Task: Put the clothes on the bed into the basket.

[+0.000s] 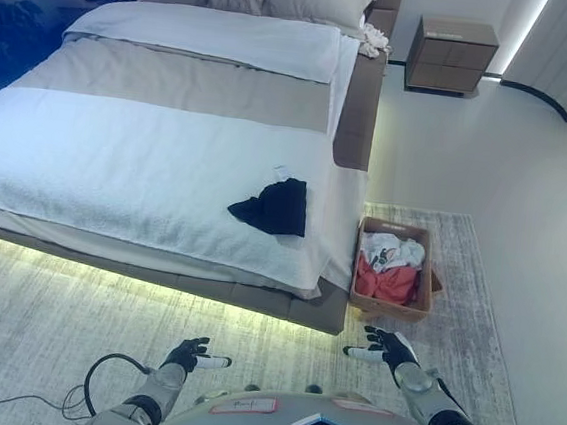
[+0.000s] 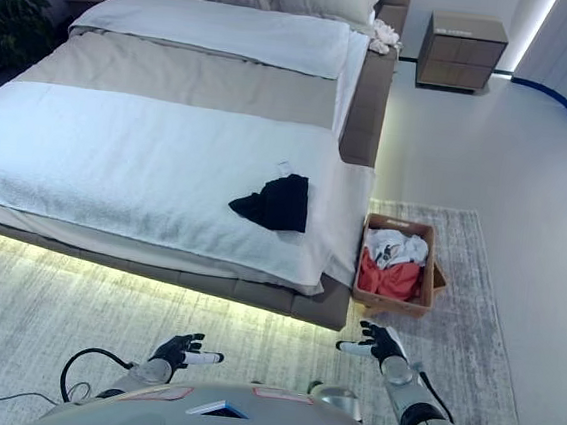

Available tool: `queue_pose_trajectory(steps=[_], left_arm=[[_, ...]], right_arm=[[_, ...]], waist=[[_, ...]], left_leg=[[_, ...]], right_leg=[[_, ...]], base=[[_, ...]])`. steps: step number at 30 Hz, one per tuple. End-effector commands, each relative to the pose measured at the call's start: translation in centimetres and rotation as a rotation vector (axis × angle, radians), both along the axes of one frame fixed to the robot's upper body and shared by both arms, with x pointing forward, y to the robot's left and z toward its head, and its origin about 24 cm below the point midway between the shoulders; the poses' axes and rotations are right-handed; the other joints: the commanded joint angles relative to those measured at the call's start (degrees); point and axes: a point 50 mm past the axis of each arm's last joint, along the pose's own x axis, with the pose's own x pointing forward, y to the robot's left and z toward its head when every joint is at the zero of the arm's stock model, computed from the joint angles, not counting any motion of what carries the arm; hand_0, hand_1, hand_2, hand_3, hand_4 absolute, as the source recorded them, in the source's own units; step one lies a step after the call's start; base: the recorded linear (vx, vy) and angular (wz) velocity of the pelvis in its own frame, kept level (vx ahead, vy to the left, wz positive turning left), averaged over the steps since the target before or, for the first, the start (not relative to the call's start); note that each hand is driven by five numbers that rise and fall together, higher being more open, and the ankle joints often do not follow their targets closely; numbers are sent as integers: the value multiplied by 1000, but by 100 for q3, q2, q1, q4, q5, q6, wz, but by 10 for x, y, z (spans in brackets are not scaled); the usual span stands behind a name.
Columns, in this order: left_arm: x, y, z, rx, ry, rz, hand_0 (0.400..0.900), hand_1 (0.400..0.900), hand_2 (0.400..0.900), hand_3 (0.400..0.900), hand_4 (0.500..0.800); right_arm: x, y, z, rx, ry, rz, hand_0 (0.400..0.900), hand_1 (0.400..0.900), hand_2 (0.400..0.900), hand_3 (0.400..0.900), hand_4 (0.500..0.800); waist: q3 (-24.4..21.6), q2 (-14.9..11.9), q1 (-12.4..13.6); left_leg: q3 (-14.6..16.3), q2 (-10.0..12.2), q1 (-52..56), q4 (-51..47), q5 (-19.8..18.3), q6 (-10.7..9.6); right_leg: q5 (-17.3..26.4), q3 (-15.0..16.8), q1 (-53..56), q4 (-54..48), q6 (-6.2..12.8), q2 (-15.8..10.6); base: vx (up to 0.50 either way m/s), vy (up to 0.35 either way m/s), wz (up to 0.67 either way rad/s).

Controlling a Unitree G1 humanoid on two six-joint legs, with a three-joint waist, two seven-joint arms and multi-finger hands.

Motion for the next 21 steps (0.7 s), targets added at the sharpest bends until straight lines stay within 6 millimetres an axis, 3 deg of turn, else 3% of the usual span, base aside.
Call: queue_pose_trajectory(steps=[1,8,13,16,21], left_arm=[[23,17,8,55,-83,8,900,900,900,900,800],[35,19,12,68,-131,24,900,900,900,900,800],[42,16,14,62,-159,45,900,900,900,900,800],[43,15,14,55,-165,70,900,900,900,900,800],[43,16,13,73,-165,96,900,900,900,900,800]], right_arm=[[29,-8,13,-34,-126,19,900,900,900,900,800],[41,-11,21,-31,-192,6,900,900,900,900,800],[45,-16,25,-44,-218,-10,900,900,900,900,800],[51,-19,28,-57,-241,-11,900,900,900,900,800],[63,-20,35,-76,-281,1,900,900,900,900,800]], waist=[[-50,-393,113],[276,-529,196],[734,-578,314],[841,-538,327],[923,-423,369]], left_leg=[[73,24,-357,127,-15,-198],[-147,153,-764,851,-118,-347],[-271,-91,-1680,2565,-148,-408],[-176,-158,-2058,2260,36,-371],[-203,175,-2396,417,794,-447]], right_leg=[[-395,133,-20,46,357,-188],[-472,45,-93,154,203,-19],[-492,-151,78,146,81,-23],[-508,-242,141,93,101,-26],[-590,-157,151,64,165,81]], base=[[-11,-102,12],[-16,-131,19],[-38,-72,20],[58,13,8],[156,80,-11]])
